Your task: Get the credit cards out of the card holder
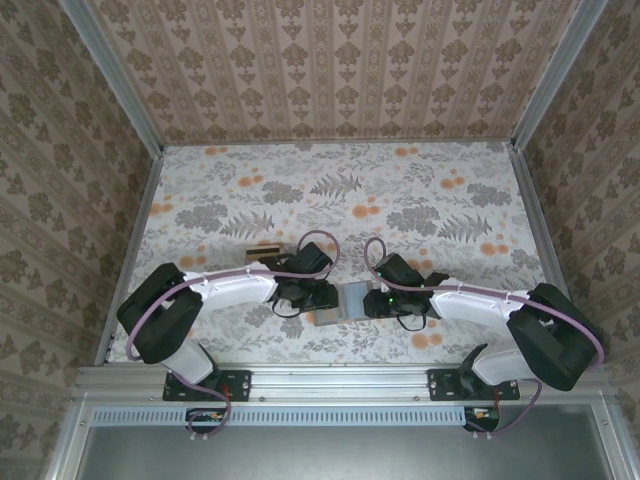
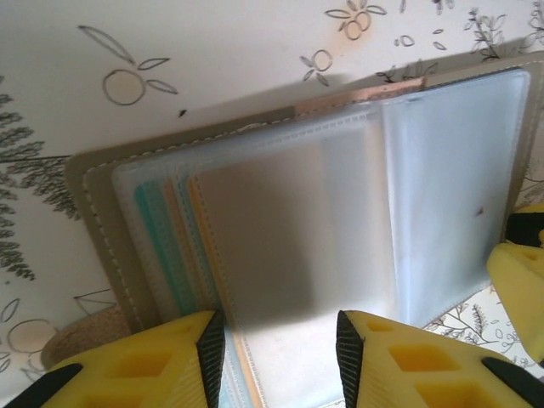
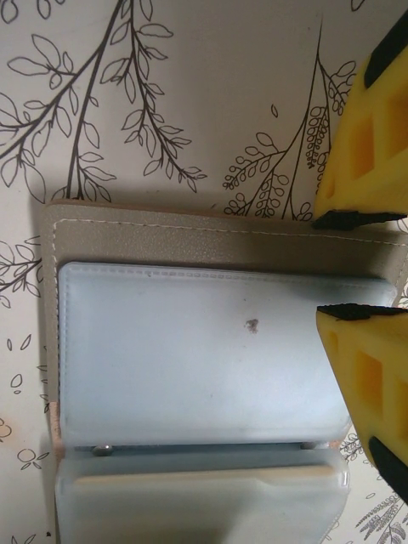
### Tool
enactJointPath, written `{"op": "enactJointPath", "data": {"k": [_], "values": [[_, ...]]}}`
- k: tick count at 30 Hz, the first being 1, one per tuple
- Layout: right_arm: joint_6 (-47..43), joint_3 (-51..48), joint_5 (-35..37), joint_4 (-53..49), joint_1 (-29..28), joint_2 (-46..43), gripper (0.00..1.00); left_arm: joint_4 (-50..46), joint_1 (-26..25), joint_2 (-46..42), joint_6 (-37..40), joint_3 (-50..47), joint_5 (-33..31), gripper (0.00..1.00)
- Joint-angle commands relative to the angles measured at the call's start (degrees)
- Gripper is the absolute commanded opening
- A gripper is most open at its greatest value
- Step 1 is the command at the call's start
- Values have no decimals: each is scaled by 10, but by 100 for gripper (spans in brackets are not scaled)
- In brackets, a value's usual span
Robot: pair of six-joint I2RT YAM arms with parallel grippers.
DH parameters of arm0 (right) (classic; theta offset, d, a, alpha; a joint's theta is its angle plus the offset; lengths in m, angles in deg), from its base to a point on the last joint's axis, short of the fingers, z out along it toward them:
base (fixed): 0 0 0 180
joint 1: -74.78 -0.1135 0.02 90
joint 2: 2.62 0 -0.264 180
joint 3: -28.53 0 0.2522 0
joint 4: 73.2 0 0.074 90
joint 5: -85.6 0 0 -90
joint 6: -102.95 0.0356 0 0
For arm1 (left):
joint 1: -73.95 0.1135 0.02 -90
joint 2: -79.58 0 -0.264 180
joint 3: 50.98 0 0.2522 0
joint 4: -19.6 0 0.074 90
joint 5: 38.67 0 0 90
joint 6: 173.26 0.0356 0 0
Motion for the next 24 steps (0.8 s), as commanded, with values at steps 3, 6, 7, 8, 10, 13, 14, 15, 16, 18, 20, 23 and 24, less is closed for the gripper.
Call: {"op": "enactJointPath", "data": {"k": [3,6,7,8,10,13,14,15,16,18,20,23,24], "values": [[11,-5,5,-9,-7,8,34,24,-6,13,27,25,27,46],[11,-5,6,-11,-7,7,34,23,-9,14,35,37,31,49],[11,-6,6,-11,-7,6,34,22,-10,16,36,41,32,50],[12,-6,7,-10,-7,6,34,23,-11,16,38,43,33,50],[12,-7,9,-12,-6,4,34,24,-13,17,41,49,36,53],[14,-9,19,-17,-7,-5,34,31,-13,17,47,59,48,54],[15,-11,23,-19,-6,-12,34,36,-15,18,50,64,53,53],[15,-11,28,-22,-5,-19,34,36,-15,21,53,68,57,53],[16,-11,34,-27,-3,-29,34,37,-15,24,56,74,61,50],[17,-13,40,-35,5,-52,34,39,-16,36,61,87,69,48],[16,-15,44,-45,19,-81,34,43,-16,49,66,97,80,48],[10,-20,43,-62,37,-120,35,50,-18,62,68,104,90,47],[8,-21,41,-65,41,-128,35,49,-18,66,69,107,90,47]]}}
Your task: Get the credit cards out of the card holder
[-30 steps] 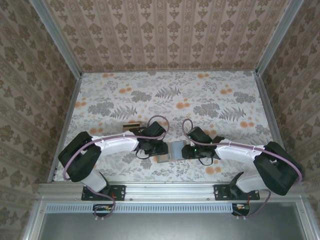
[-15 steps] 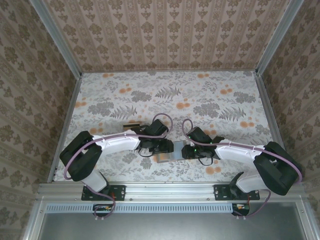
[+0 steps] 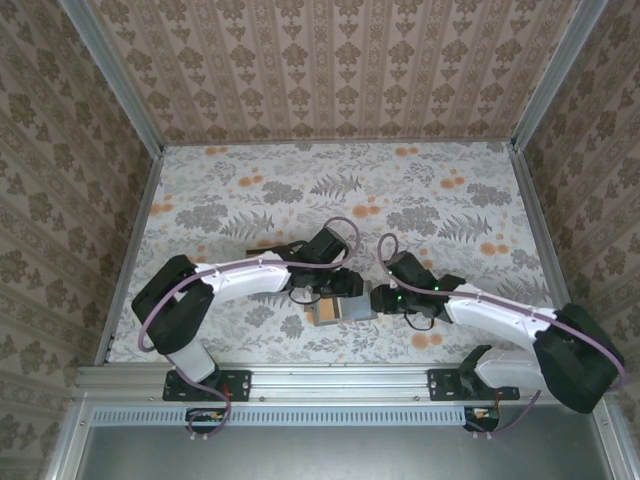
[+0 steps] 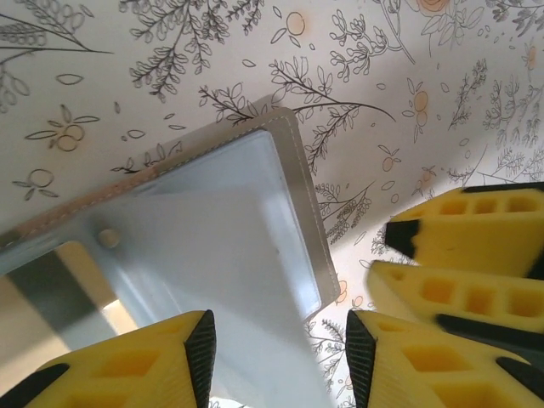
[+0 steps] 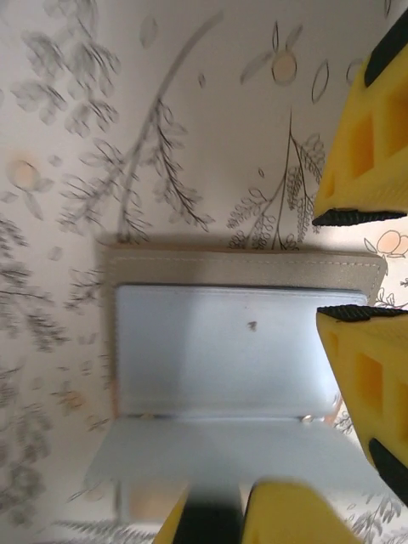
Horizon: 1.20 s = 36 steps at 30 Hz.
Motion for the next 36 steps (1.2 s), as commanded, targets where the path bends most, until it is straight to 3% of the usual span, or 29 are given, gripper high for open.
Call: {"op": "enactJointPath", "data": {"k": [1,5,10,18,23,36], "values": [[-2,-9,7,-34,16,-34,35,0,-5,10,18,16,16,46],[-8,2,-27,-35,19,-29,35,-9,4,-11,7,-1,-13,42],[-5,28,-64,-16,17,-6,32,-33,27,-71,-9,-57,-59,25],[-1,75,-125,35,-11,45,29,-57,55,-132,-26,-145,-92,10],[8,100,-165,65,-19,97,24,-29,55,-114,-34,-155,-91,7],[21,145,-232,86,-20,227,25,-27,49,-92,-39,-165,-99,3]]}}
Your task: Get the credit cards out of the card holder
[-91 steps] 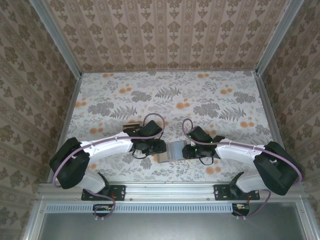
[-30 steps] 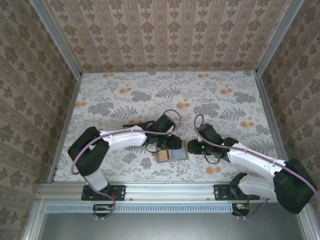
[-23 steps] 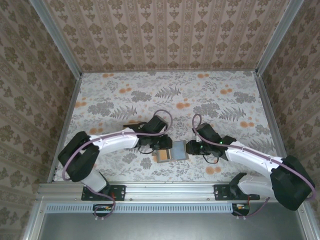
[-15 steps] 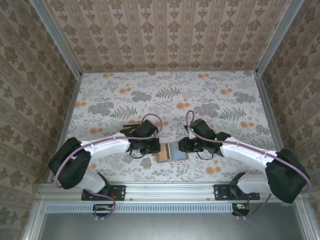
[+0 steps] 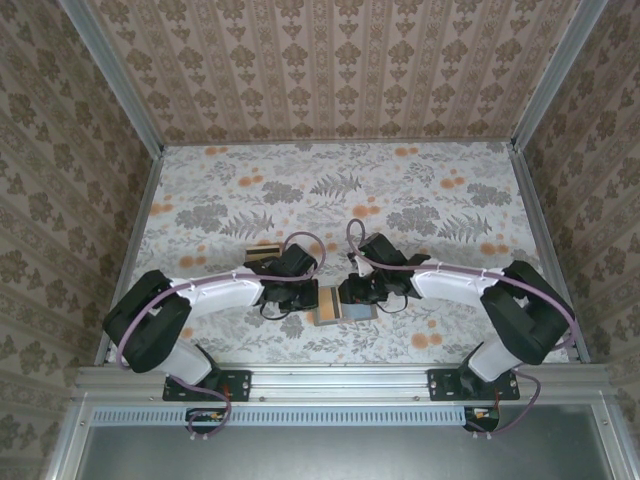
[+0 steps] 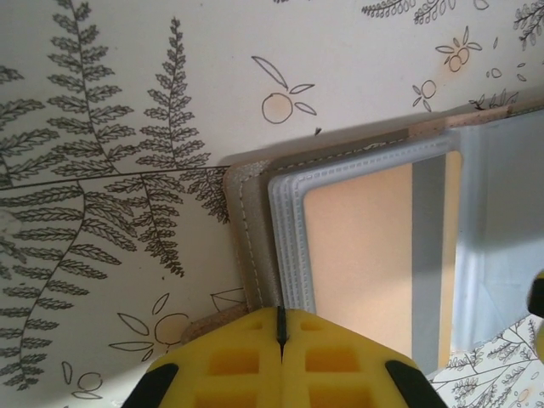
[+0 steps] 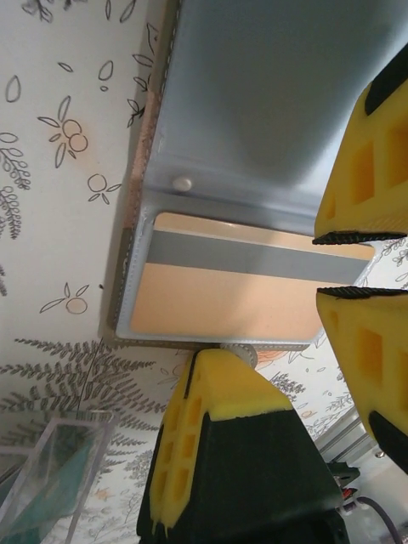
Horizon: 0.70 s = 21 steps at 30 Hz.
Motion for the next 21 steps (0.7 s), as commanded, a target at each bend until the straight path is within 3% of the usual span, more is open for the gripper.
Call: {"op": "enactJointPath", "data": {"k": [1,16,21], "values": [[12,18,-32,18,-3,22,25,-2,-6,10,-10,-9,-12,3],[9,9,-6,-19,-2,30,25,-30,-25,28,-9,8,-31,1],[12,13,-26,-7,-1,51,24,-30,-26,31,-9,9,-31,1]]}}
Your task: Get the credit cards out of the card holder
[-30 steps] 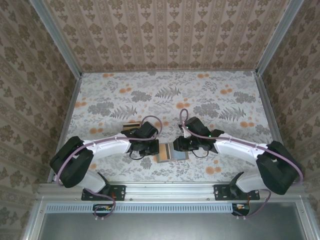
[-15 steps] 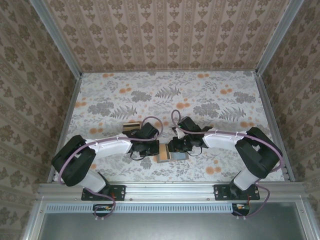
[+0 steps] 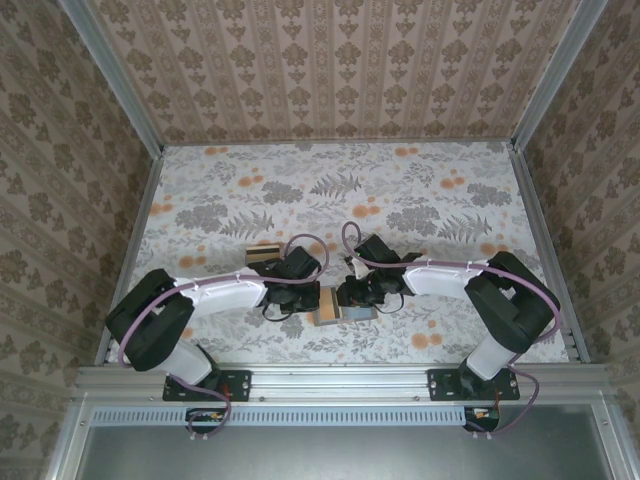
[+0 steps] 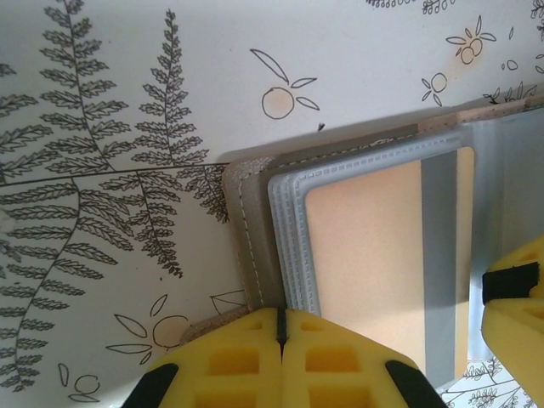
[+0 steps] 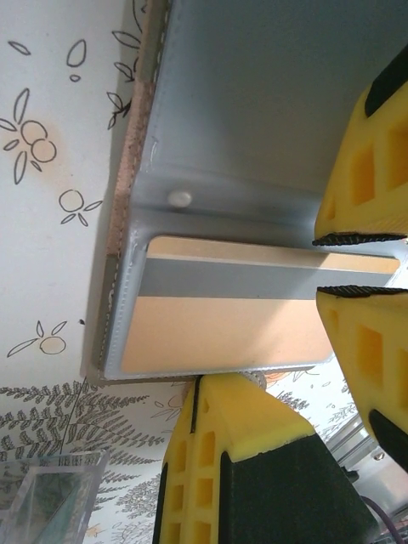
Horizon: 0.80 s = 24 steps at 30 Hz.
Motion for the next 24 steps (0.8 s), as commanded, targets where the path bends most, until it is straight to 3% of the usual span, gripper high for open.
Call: {"op": "enactJointPath", "data": {"k": [1,14,16,19,24], "values": [[3,3,-10,-3,-1,13,23,-24,-7,22,-5,2,-6,0],[8,15,-36,16,-1,36,20,-25,-11,27,-3,10,-2,0],[8,16,-40,18,-1,35,16,-26,-12,27,-2,11,-1,0],[8,18,-40,15,-1,34,0,-28,-12,30,-3,12,-1,0],[6,6,-30,6,6,19,0,-47,-13,31,-2,15,-10,0]]}}
